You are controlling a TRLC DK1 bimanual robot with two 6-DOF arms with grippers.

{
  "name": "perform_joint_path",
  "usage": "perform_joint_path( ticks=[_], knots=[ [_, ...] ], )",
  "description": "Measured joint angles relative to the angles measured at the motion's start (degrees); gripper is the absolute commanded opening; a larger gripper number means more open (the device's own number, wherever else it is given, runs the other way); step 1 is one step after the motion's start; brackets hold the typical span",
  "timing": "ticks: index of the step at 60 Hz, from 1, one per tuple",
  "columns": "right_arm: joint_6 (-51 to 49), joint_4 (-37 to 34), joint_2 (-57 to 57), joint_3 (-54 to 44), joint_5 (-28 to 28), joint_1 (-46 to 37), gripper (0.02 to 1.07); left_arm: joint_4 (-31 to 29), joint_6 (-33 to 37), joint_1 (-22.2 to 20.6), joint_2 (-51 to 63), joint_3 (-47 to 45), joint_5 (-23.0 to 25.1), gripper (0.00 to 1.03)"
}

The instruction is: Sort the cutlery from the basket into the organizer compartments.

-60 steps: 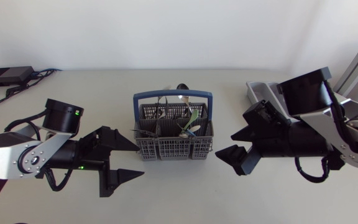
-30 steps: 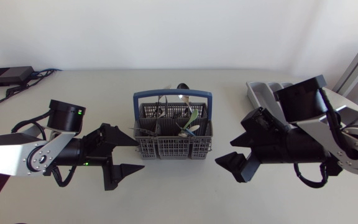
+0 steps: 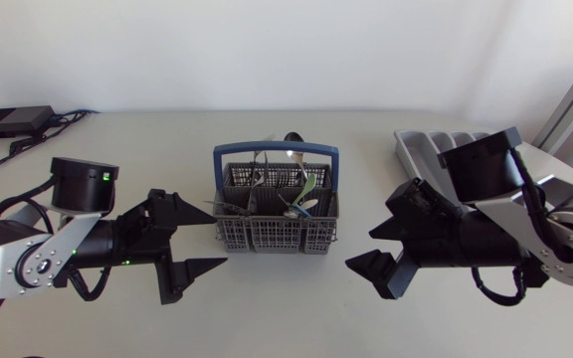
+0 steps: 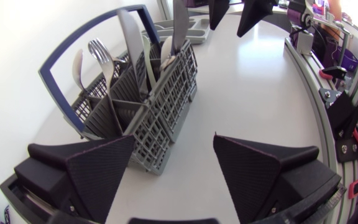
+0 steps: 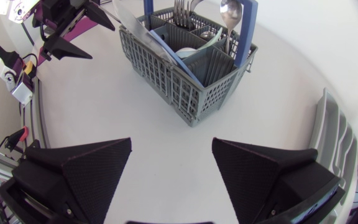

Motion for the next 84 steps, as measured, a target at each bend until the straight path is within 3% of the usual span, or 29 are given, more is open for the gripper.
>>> perform_joint_path(
  ticks=[14,28,38,45,61,70,82,84],
  knots=[
    [0.00,0.31,0.20,0.00,0.00,0.57,0.96,1.31,-2.89,-2.16,-1.84,0.57,0.02,0.89],
    [0.00,0.70,1.90,0.02,0.00,0.83,0.96,3.82,-4.33,-2.54,3.23,5.53,0.00,0.88],
    [-0.04,1.77,3.78,0.02,0.00,0.83,0.96,3.89,-4.48,-2.54,6.10,8.66,0.17,0.75],
    [-0.22,2.38,4.98,0.02,0.02,0.83,0.96,3.89,-4.48,-2.47,7.41,10.01,1.55,0.59],
    [-0.48,3.39,6.88,0.02,0.00,0.81,0.96,3.87,-4.48,-2.34,9.44,11.08,3.93,0.48],
    [-0.87,3.52,7.72,0.02,0.00,0.81,0.96,3.87,-4.46,-1.40,9.55,11.08,4.96,0.19],
    [-0.90,3.89,8.87,0.02,0.00,0.81,0.96,3.85,-4.20,-0.96,10.91,11.15,5.86,0.13],
    [-0.90,3.89,8.96,0.02,0.02,0.81,0.96,3.85,-4.04,-0.96,11.17,11.17,5.90,0.06]
  ],
)
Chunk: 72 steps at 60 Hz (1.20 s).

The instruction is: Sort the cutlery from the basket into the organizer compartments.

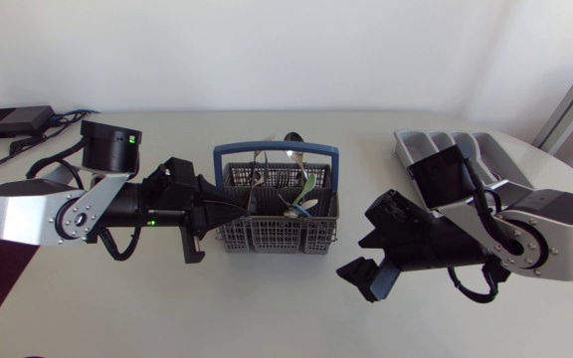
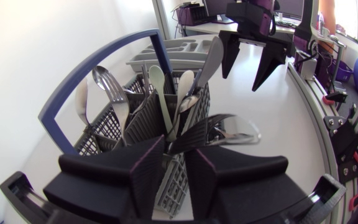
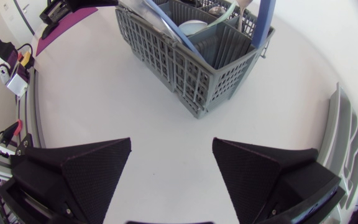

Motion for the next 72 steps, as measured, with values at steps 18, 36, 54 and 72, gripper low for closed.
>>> perform_joint_path(
  ticks=[18,36,54,72],
  knots=[
    [-0.02,0.02,0.02,0.00,-0.02,0.00,0.96,-1.77,0.31,-1.05,1.22,2.43,0.09,0.04],
    [-0.17,0.46,0.02,0.00,-0.02,0.00,0.96,-11.41,0.96,-2.25,1.22,7.91,0.17,0.04],
    [-0.17,0.44,-0.98,0.00,-0.02,0.00,0.96,-19.34,1.31,-2.38,-1.55,13.38,1.09,0.04],
    [-0.17,-1.27,-4.90,0.35,-0.02,1.36,0.96,-22.03,0.00,-1.22,-11.96,14.14,1.33,0.04]
  ],
)
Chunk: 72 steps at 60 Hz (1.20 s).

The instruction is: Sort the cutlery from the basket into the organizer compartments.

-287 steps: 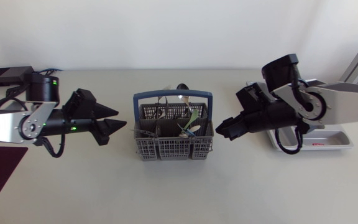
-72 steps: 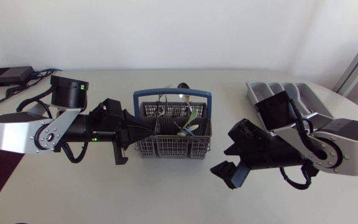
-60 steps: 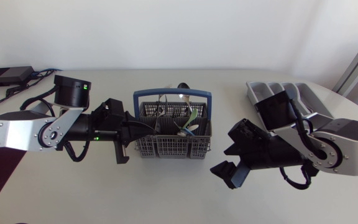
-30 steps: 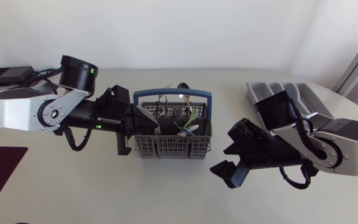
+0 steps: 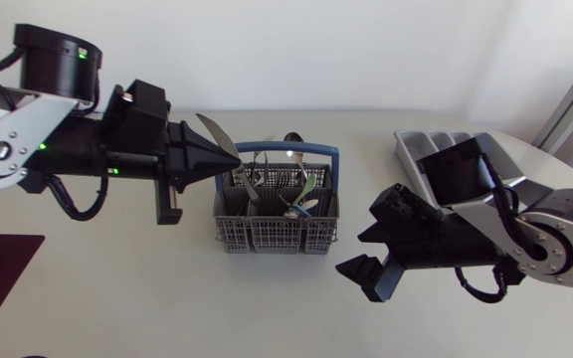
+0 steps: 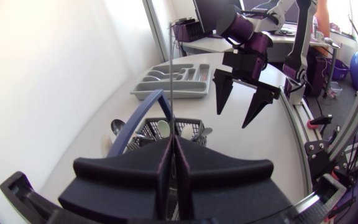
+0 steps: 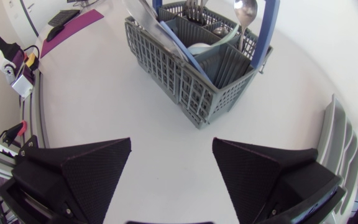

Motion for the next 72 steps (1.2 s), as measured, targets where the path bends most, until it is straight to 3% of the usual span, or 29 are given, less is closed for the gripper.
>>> perform_joint_path(
  ticks=[15,26,47,72],
  knots=[
    [0.02,-2.32,-8.48,3.41,0.17,0.50,0.96,-3.10,-5.20,0.76,-9.94,0.00,1.97,0.04],
    [0.02,-2.60,-12.66,4.96,0.15,2.78,0.96,-3.10,-10.12,-2.34,-13.77,0.00,3.15,0.04],
    [0.00,-2.62,-12.70,5.55,-0.44,8.07,0.96,-2.40,-16.39,-10.67,-9.40,0.00,3.15,0.04],
    [0.26,-2.19,-7.85,9.11,-7.96,8.72,0.88,1.07,-21.77,-15.10,-4.76,0.00,3.13,0.04]
  ],
)
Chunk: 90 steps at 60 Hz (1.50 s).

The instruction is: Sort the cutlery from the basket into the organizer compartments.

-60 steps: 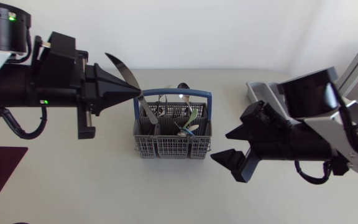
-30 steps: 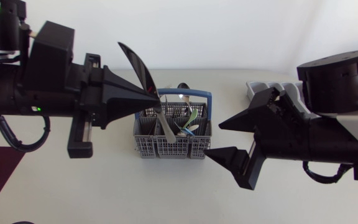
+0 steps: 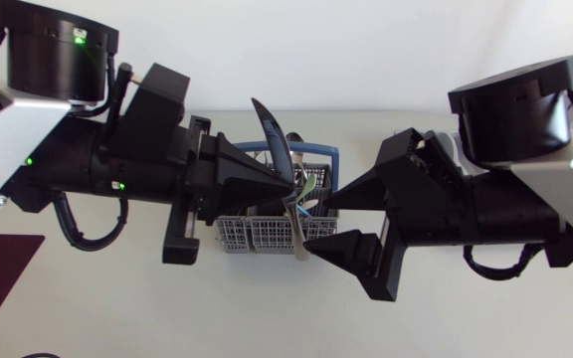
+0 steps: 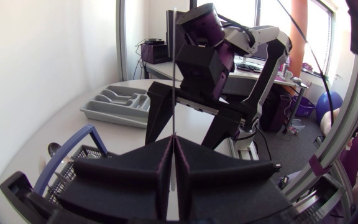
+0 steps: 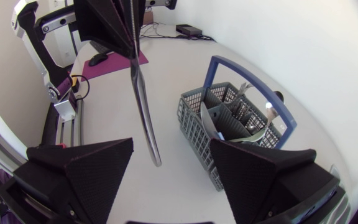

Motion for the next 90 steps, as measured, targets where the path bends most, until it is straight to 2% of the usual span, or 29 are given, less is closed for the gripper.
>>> perform_joint_path(
  ticks=[4,10,21,27,40,44,47,49,64,65,70,74,76,83,90],
  knots=[
    [0.00,0.00,0.37,0.00,-1.57,0.11,0.85,0.79,-0.81,-0.68,0.87,0.02,0.02,0.04],
    [0.00,0.11,0.57,0.00,-2.29,0.59,0.74,1.01,-1.22,-1.36,1.92,0.13,0.02,0.04],
    [0.00,1.11,2.69,0.42,-3.72,1.88,0.49,1.46,-1.92,-1.62,2.78,1.18,0.04,0.04],
    [0.00,1.79,4.15,0.42,-4.17,1.88,0.31,1.75,-2.49,-1.70,2.89,1.66,0.04,0.04],
    [0.07,2.58,4.42,0.55,-4.37,1.86,0.24,2.12,-2.51,-1.70,2.93,1.84,0.07,0.04],
    [0.46,2.58,4.42,0.59,-4.39,1.81,0.14,2.12,-2.51,-1.70,2.95,1.84,0.24,0.04],
    [0.61,2.60,4.42,0.59,-4.39,1.81,0.13,2.12,-2.51,-1.70,2.95,1.84,0.26,0.04],
    [0.70,2.58,4.42,0.59,-4.42,1.79,0.07,2.12,-2.51,-1.70,2.95,1.84,0.39,0.04],
    [0.50,2.32,4.42,0.59,-6.12,1.60,0.08,2.21,-2.73,-1.68,2.95,1.84,1.09,0.05],
    [0.42,2.32,4.42,0.59,-6.10,1.60,0.08,2.34,-2.75,-1.68,2.95,1.81,1.09,0.07],
    [0.42,1.81,4.42,0.74,-6.12,1.62,0.08,2.91,-3.61,-1.62,2.95,1.81,1.07,0.38],
    [0.44,0.42,4.42,0.87,-5.88,1.70,0.08,4.63,-4.22,-1.11,2.91,1.84,1.07,0.77],
    [0.44,-0.57,4.42,0.85,-5.86,1.70,0.08,5.05,-4.26,-0.57,2.75,1.95,1.07,0.86],
    [0.42,-2.12,4.28,0.85,-5.64,1.60,0.08,5.14,-5.53,1.46,2.71,2.84,1.07,0.95],
    [0.37,-4.13,3.08,0.81,-4.79,-0.09,0.08,5.22,-6.51,4.24,2.54,4.61,1.07,0.96]
  ],
)
